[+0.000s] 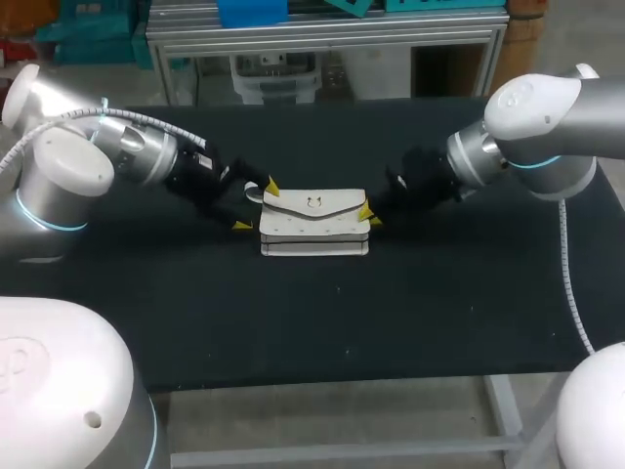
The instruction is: Pick up the bag, open it, inspect its contents, close it, and place it on the opposite side
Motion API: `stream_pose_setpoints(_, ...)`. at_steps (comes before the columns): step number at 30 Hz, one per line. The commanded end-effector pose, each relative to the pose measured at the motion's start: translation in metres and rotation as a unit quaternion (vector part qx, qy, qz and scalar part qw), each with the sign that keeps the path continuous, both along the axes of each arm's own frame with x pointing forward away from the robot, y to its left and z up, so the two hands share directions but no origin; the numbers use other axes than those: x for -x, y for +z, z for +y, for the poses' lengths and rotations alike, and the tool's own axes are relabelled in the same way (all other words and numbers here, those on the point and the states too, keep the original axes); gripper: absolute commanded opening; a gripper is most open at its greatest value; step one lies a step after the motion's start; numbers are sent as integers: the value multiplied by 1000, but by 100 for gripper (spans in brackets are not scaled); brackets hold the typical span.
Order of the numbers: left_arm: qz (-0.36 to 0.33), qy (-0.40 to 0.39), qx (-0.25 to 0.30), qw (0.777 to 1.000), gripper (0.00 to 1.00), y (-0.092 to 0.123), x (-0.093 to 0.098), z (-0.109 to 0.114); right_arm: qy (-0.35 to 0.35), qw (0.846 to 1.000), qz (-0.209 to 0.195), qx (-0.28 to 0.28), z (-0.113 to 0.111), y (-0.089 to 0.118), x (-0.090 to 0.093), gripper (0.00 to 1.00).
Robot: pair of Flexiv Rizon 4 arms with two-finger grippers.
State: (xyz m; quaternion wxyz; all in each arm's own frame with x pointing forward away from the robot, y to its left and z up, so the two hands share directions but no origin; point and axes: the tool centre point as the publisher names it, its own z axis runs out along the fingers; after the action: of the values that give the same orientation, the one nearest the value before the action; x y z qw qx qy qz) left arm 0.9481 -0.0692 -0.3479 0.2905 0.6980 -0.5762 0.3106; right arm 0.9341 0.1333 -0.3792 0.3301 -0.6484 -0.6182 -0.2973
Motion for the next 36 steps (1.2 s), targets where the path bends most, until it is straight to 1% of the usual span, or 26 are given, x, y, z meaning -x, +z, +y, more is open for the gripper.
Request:
stream_pose_setpoints(1,1,3,-7,1000,100,2,0,4,9,1000,8,10,-3,-5,-10,0)
stream_pose_setpoints(6,-4,-3,-21,1000,100,4,-1,10,16,1000,-1,27,-10,-12,-14,0)
stream_pose_setpoints(10,-11,-13,-41,999,100,7,-2,13,17,999,-15,36,-21,-10,-18,0)
stream_pose_setpoints(14,-17,-18,-52,998,100,9,-3,16,5,999,-30,42,-36,-6,-23,0)
stream_pose_setpoints(19,-22,-25,-65,997,100,10,-5,19,-16,997,-38,61,-59,-4,-30,0)
stream_pose_setpoints(23,-27,-28,-78,996,100,11,-7,21,-16,997,-42,68,-73,-2,-34,0)
stream_pose_setpoints(25,-24,-30,-72,997,100,11,-9,22,-20,996,-40,71,-79,-2,-36,0)
stream_pose_setpoints(28,-22,-35,-69,997,100,10,-10,21,-17,997,-40,57,-80,1,-36,0)
stream_pose_setpoints(31,-19,-39,-63,997,100,9,-10,16,-6,998,-36,49,-71,-1,-35,0)
stream_pose_setpoints(36,-21,-49,-63,997,100,9,-10,10,11,998,-28,54,-58,-9,-35,0)
